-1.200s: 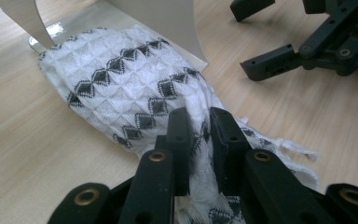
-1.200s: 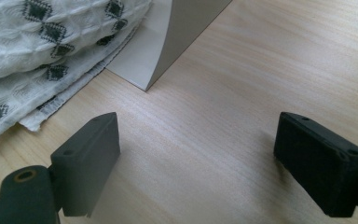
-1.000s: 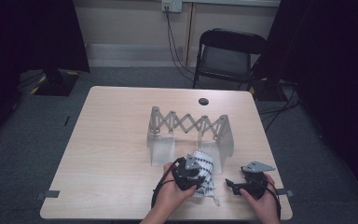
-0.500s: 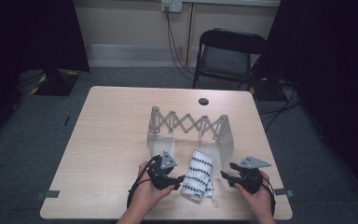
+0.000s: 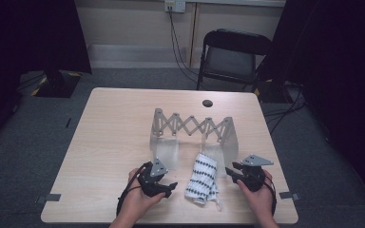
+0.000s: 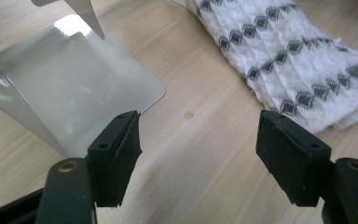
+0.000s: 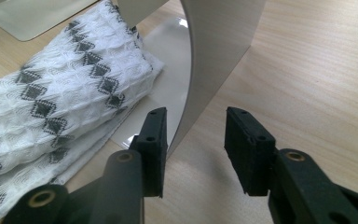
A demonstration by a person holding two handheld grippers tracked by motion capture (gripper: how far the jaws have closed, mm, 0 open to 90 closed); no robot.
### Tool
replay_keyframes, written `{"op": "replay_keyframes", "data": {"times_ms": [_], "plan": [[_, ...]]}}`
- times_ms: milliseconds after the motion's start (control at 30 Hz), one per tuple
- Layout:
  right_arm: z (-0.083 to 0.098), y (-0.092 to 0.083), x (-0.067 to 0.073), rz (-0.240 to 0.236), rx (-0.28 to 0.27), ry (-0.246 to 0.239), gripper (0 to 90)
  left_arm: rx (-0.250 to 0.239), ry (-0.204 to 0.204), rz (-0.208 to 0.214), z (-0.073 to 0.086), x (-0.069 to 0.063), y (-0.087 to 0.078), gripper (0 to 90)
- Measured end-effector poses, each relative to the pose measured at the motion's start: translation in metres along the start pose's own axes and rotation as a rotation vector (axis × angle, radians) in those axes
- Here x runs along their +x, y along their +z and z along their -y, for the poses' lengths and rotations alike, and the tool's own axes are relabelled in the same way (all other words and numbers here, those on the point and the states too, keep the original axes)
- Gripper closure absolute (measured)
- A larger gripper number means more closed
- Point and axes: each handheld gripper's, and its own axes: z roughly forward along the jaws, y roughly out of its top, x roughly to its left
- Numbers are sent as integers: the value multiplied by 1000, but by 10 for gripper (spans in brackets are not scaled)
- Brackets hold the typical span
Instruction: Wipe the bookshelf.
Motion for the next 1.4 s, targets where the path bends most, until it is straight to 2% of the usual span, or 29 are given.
{"op": "replay_keyframes", "data": {"times_ms": [100,200,267,433,700,833,1033,1200,1300,1400], "plan": [[-1,1,-1,1,0,4,634,-9,3,-4,3,3,0,305],[-4,1,1,-3,5,-4,743,-22,4,-25,4,6,0,300],[-4,0,2,11,0,-11,804,-29,4,-22,4,8,0,286],[-3,-2,0,25,-5,-10,816,-30,-12,-27,3,12,2,276],[0,-5,-11,36,-8,-2,838,-34,-30,-51,5,20,4,265],[0,-6,-16,29,-7,1,840,-40,-37,-50,6,22,2,264],[2,-7,-23,13,5,5,849,-30,-35,-56,9,24,0,265],[5,-10,-29,17,12,13,847,-15,-40,-48,12,24,0,266],[8,-11,-30,15,12,13,824,-13,-42,-42,13,25,-1,263],[10,-14,-26,-6,13,18,797,-11,-34,-43,13,27,-4,261]]}}
